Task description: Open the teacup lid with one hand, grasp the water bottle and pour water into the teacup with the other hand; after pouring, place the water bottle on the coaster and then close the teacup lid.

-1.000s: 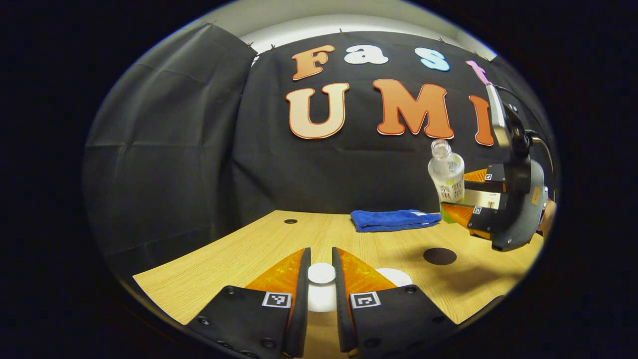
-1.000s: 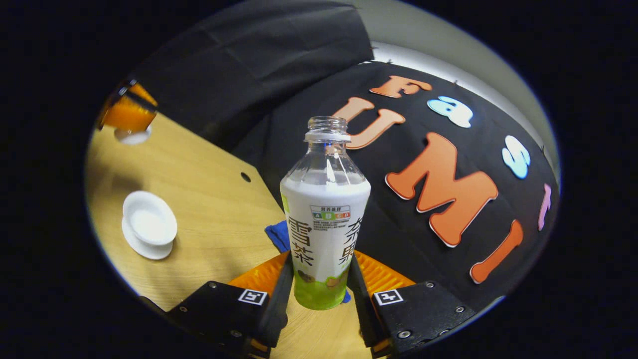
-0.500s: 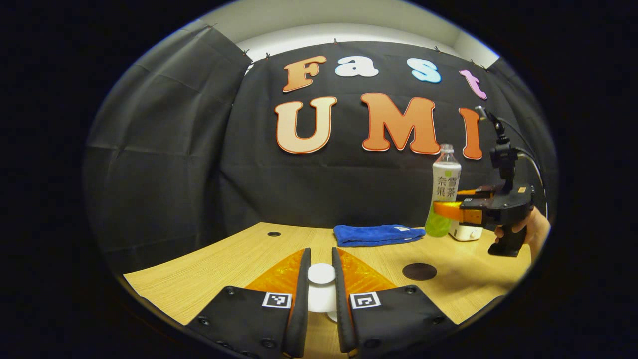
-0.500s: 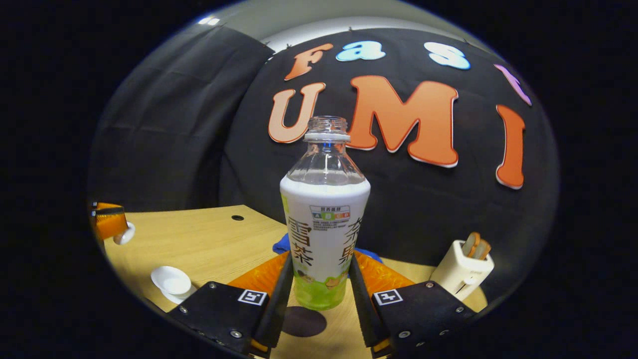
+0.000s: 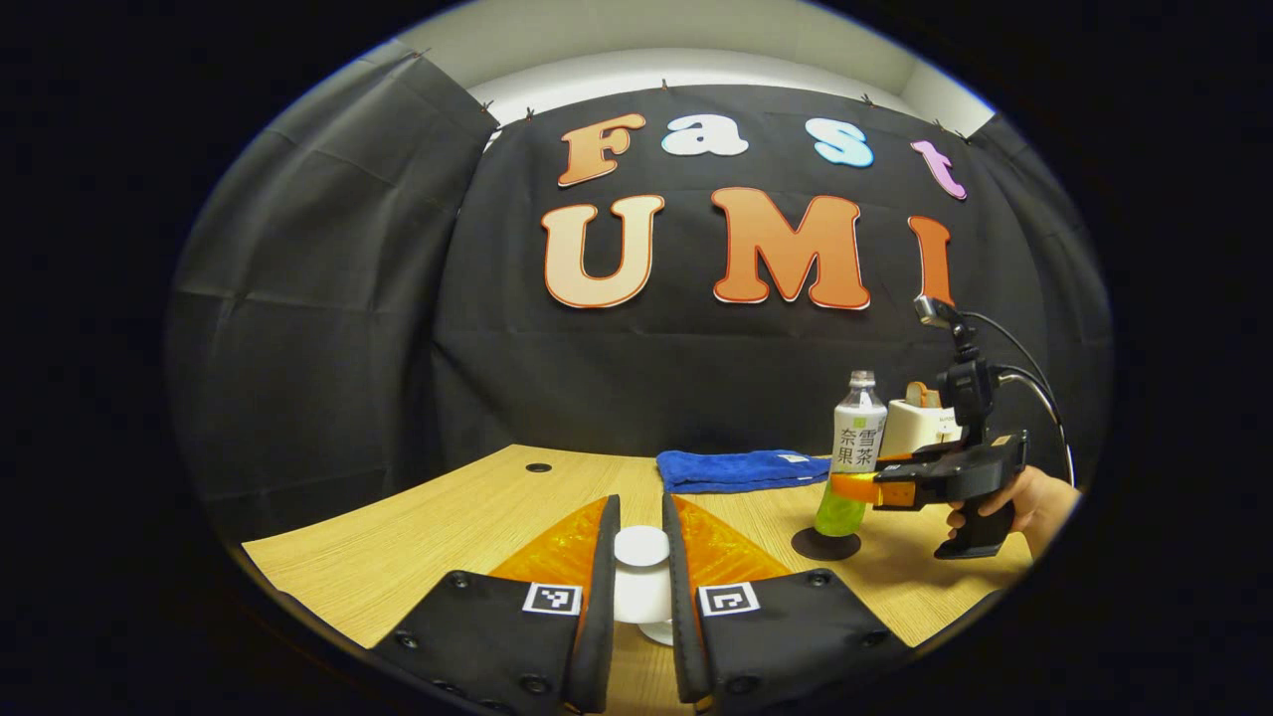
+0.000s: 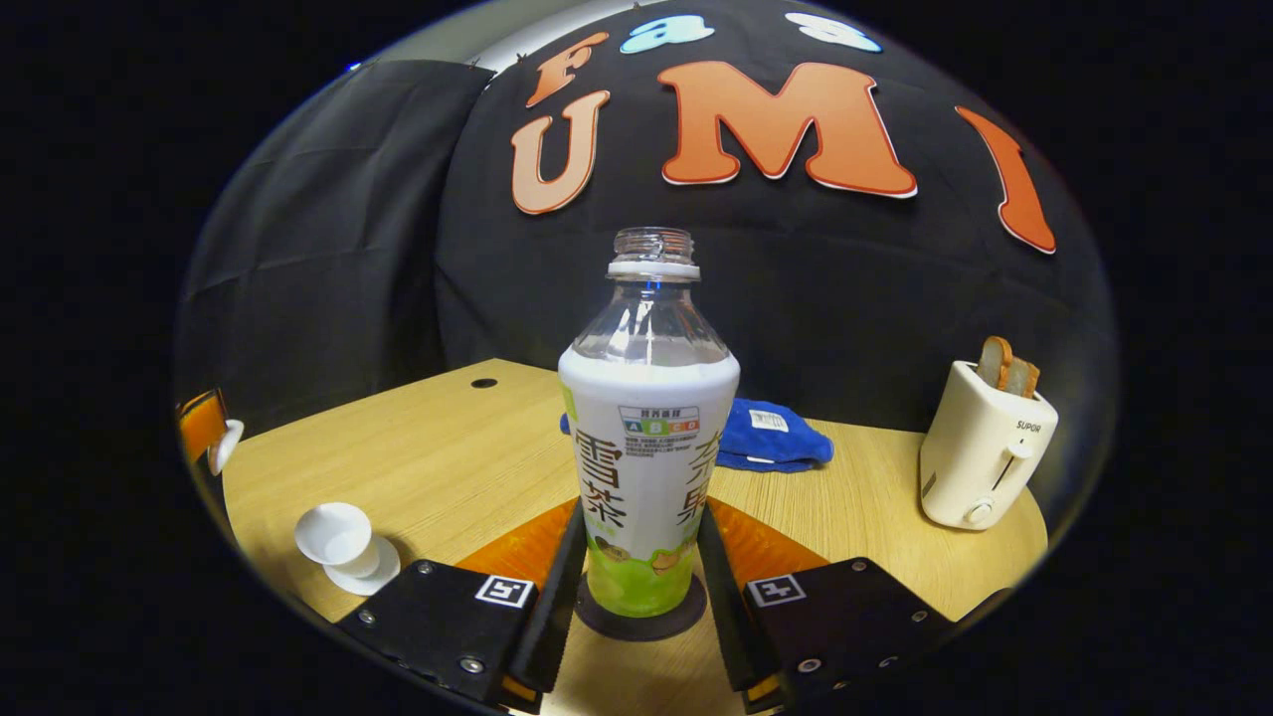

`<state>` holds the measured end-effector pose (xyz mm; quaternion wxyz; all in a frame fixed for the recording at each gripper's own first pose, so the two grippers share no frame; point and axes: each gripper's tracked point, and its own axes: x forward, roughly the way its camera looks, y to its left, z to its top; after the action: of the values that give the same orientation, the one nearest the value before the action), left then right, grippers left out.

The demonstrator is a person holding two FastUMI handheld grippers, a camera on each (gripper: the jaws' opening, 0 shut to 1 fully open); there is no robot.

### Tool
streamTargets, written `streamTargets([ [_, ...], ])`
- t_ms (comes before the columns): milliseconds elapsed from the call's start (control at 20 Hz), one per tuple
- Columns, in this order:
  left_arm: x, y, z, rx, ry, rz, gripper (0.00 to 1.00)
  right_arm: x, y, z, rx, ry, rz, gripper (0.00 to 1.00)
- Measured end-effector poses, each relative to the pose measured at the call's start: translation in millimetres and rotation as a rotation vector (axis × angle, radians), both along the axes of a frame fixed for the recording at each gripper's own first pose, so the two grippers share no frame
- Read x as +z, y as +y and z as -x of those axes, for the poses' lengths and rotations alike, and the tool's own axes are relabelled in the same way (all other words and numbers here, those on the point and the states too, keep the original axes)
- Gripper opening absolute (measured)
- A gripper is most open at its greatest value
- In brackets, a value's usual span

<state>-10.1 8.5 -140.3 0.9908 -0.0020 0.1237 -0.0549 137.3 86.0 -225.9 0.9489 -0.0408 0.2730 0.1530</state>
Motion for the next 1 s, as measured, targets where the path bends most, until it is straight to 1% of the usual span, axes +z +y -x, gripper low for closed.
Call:
streamTargets([
  [50, -1.0, -0.3, 2.0, 0.000, 0.001, -0.001, 0.29, -6.6, -0.4, 0.8, -0.002, 0.015, 0.003, 0.64],
  [100, -1.8, -0.1, 2.6, 0.000, 0.003, -0.002, 0.26, -11.8, -1.7, 1.2, -0.006, 0.028, 0.005, 0.64],
  [150, -4.7, -0.1, 2.4, -0.001, 0.009, -0.006, 0.29, -17.4, -2.9, 2.0, -0.011, 0.044, 0.006, 0.64],
  [400, -18.7, 0.1, 0.5, 0.002, 0.041, 0.004, 0.29, -16.0, -1.7, 0.9, -0.014, 0.039, 0.004, 0.64],
  [600, -18.3, -9.1, -8.4, -0.016, 0.041, 0.014, 0.29, -17.3, -0.7, 7.5, -0.019, 0.084, -0.041, 0.68],
  [650, -21.2, -12.5, -10.4, -0.022, 0.040, 0.017, 0.29, -14.9, -0.9, 10.5, -0.016, 0.086, -0.046, 0.80],
  [700, -22.8, -15.5, -13.2, -0.027, 0.042, 0.020, 0.27, -11.0, -1.7, 11.6, -0.012, 0.076, -0.049, 0.84],
  [750, -26.3, -19.2, -14.7, -0.034, 0.050, 0.022, 0.27, -7.0, -2.8, 12.2, -0.010, 0.064, -0.044, 0.89],
  [800, -29.3, -22.9, -16.7, -0.039, 0.055, 0.025, 0.29, -3.3, -5.6, 13.9, -0.007, 0.054, -0.034, 0.90],
  [1000, -44.9, -38.9, -26.0, -0.065, 0.085, 0.025, 0.29, 14.4, -11.3, 22.3, 0.001, 0.019, -0.042, 0.95],
])
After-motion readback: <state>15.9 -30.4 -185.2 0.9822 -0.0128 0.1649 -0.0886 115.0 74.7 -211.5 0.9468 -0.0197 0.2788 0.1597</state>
